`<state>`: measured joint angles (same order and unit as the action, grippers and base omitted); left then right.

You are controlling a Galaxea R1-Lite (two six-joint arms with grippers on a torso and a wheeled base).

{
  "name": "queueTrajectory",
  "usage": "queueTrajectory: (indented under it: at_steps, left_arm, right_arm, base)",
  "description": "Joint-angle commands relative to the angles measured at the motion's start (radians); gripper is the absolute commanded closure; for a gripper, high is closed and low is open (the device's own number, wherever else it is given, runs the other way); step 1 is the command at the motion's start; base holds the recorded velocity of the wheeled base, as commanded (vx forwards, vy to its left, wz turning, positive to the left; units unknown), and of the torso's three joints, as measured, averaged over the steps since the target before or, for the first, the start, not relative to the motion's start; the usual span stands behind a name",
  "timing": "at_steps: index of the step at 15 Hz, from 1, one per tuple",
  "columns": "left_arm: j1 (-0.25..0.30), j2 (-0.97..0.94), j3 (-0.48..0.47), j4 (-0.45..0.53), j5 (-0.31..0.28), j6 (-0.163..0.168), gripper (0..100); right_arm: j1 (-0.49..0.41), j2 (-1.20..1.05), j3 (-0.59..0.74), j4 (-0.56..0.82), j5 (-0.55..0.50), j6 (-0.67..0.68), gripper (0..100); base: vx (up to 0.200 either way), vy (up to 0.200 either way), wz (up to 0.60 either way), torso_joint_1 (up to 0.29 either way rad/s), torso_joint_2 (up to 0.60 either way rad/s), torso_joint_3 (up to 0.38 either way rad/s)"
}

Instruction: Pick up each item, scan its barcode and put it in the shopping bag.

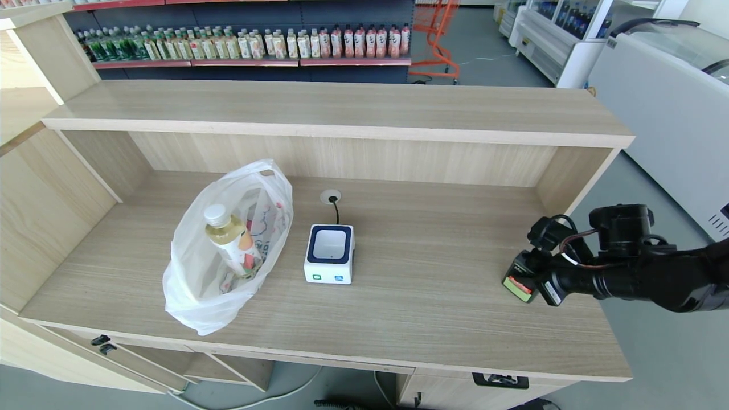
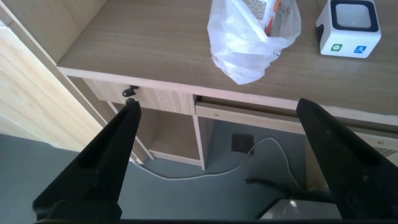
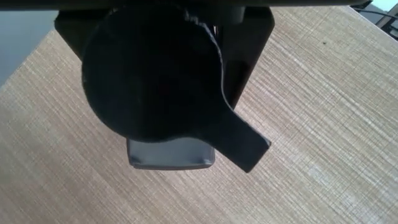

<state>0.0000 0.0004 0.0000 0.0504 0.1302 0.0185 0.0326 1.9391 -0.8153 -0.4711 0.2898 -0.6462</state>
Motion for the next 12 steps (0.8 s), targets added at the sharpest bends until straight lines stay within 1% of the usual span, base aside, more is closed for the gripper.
queueTrajectory:
  at_steps: [1, 2, 3, 4, 5, 6, 7, 8, 9, 10, 11, 12]
  left_arm:
    - [0.0, 0.0, 0.0, 0.0, 0.0, 0.0, 0]
    - [0.0, 0.001, 0.0, 0.0, 0.0, 0.0, 0]
    - [0.0, 0.001, 0.0, 0.0, 0.0, 0.0, 0]
    - [0.0, 0.001, 0.0, 0.0, 0.0, 0.0, 0]
    - [0.0, 0.0, 0.0, 0.0, 0.0, 0.0, 0]
    - [0.0, 0.0, 0.0, 0.0, 0.0, 0.0, 0]
    - [0.0, 0.0, 0.0, 0.0, 0.0, 0.0, 0]
    - [0.0, 0.0, 0.0, 0.0, 0.0, 0.0, 0]
    - [0.0, 0.001, 0.0, 0.0, 0.0, 0.0, 0]
    - [0.0, 0.0, 0.0, 0.0, 0.0, 0.0, 0]
    - [0.0, 0.0, 0.0, 0.0, 0.0, 0.0, 0]
    - [0.0, 0.001, 0.0, 0.0, 0.0, 0.0, 0]
  right_arm:
    - [0.001, -0.114, 0.044, -0.024, -0.001, -0.004, 100]
    - [-0.003, -0.18, 0.07, -0.037, -0.003, -0.024, 100]
    - [-0.046, -0.315, 0.147, -0.077, -0.006, -0.153, 100]
    - [-0.117, -0.436, 0.245, -0.127, 0.008, -0.336, 100]
    - [-0.158, -0.513, 0.318, -0.176, 0.06, -0.5, 100]
    - [-0.186, -0.546, 0.358, -0.208, 0.189, -0.624, 100]
    - [-0.207, -0.545, 0.366, -0.208, 0.396, -0.84, 100]
    - [-0.207, -0.525, 0.366, -0.208, 0.563, -1.096, 100]
    - [-0.197, -0.513, 0.358, -0.208, 0.69, -1.369, 100]
    - [-0.151, -0.517, 0.357, -0.207, 0.743, -1.537, 100]
    - [-0.062, -0.513, 0.358, -0.207, 0.74, -1.62, 100]
    - [0.017, -0.505, 0.357, -0.208, 0.735, -1.67, 100]
  base:
    - [0.0, 0.0, 0.0, 0.0, 0.0, 0.0]
    - [0.0, 0.0, 0.0, 0.0, 0.0, 0.0]
    - [0.0, 0.0, 0.0, 0.0, 0.0, 0.0]
    - [0.0, 0.0, 0.0, 0.0, 0.0, 0.0]
    - [0.0, 0.0, 0.0, 0.0, 0.0, 0.0]
    - [0.0, 0.0, 0.0, 0.0, 0.0, 0.0]
    - [0.0, 0.0, 0.0, 0.0, 0.0, 0.0]
    - [0.0, 0.0, 0.0, 0.0, 0.0, 0.0]
    - [0.0, 0.0, 0.0, 0.0, 0.0, 0.0]
    - [0.0, 0.0, 0.0, 0.0, 0.0, 0.0]
    - [0.0, 0.0, 0.0, 0.0, 0.0, 0.0]
    - [0.0, 0.0, 0.0, 0.0, 0.0, 0.0]
